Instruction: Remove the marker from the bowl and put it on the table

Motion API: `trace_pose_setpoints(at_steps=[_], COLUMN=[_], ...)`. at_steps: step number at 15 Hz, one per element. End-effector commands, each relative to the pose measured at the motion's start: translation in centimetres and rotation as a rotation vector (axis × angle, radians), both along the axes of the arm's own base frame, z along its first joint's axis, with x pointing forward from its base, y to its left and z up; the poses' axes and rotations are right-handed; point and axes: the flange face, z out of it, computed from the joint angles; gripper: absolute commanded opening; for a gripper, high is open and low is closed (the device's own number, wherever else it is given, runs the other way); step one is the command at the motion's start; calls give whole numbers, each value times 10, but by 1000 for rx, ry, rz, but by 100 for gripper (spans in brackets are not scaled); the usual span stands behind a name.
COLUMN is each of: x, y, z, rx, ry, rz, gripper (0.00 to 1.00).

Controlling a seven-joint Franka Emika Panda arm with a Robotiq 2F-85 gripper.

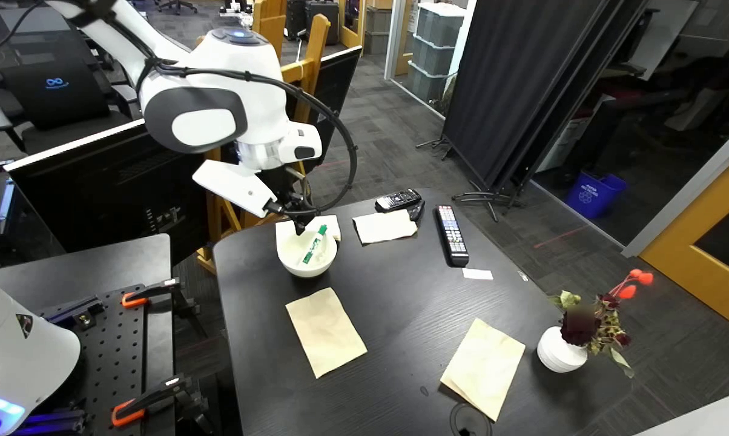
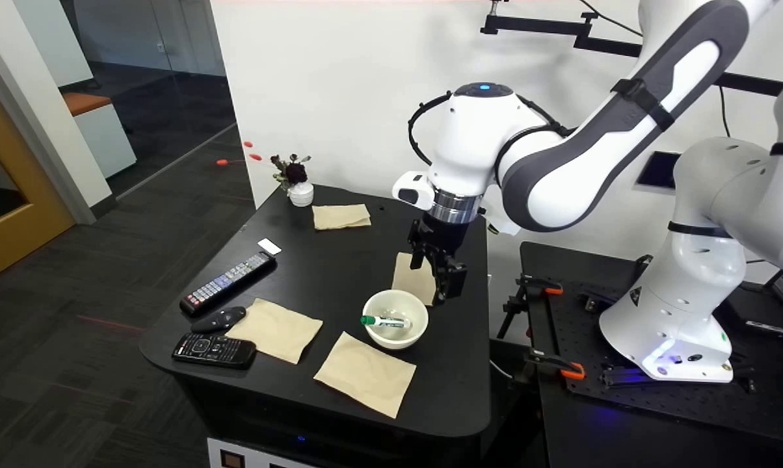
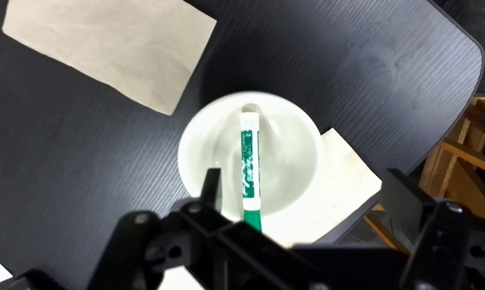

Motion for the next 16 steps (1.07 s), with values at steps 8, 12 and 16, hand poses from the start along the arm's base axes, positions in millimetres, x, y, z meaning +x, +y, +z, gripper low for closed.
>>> trace_pose_setpoints(at_steps=[8, 12, 16], x=[41, 57, 70], y=[0, -1, -5], z=[-57, -77, -93], rx=[19, 32, 36], ry=[-24, -22, -17], rz=[41, 34, 34], gripper=[100, 90, 78])
